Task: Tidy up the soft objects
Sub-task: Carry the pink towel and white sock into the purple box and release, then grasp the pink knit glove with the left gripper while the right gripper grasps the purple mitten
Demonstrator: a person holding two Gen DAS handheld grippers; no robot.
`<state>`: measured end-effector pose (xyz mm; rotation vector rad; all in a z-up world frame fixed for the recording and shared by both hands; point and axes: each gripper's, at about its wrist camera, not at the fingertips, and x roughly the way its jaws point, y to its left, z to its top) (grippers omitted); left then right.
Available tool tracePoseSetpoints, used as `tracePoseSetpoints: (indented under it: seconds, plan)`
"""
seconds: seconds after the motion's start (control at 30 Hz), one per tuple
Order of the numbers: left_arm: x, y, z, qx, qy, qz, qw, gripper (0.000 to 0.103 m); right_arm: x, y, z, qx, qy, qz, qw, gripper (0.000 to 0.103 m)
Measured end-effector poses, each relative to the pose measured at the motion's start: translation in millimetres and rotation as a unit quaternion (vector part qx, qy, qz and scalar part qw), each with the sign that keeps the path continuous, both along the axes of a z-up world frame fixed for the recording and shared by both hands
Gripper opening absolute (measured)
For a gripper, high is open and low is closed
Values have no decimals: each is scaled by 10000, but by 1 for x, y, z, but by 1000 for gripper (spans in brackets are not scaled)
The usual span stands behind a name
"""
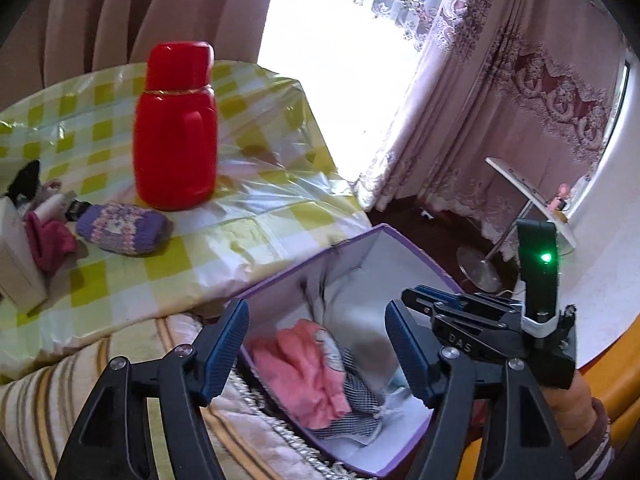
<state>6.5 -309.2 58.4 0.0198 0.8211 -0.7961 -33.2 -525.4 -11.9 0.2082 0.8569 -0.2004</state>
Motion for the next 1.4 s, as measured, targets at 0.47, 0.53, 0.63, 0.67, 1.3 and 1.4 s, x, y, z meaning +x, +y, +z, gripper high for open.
tracePoseSetpoints:
  seconds: [0.47,0.53,0.63,0.67,1.3,1.4]
  plan:
    - [0,25,5,301,-628,653,9954,71,7,35,9,-109,-31,416,9991,47]
    - [2,31,5,284,-614,729,9950,71,9,42,10,-127,-24,485,9987,47]
    - [4,39,6,363,-687,867,9932,71,13,54,12,-169,-14,614,9980,48]
    - [5,41,5,389,-706,902,9927,71,14,59,12,-182,-5,662,9976,48]
    - [43,142,3,392,-693,2219,9718,71,61,148,26,-285,-191,1666,9854,50]
    - [54,172,0,197,-497,2449,9681,71,73,162,28,-289,-214,1803,9830,51]
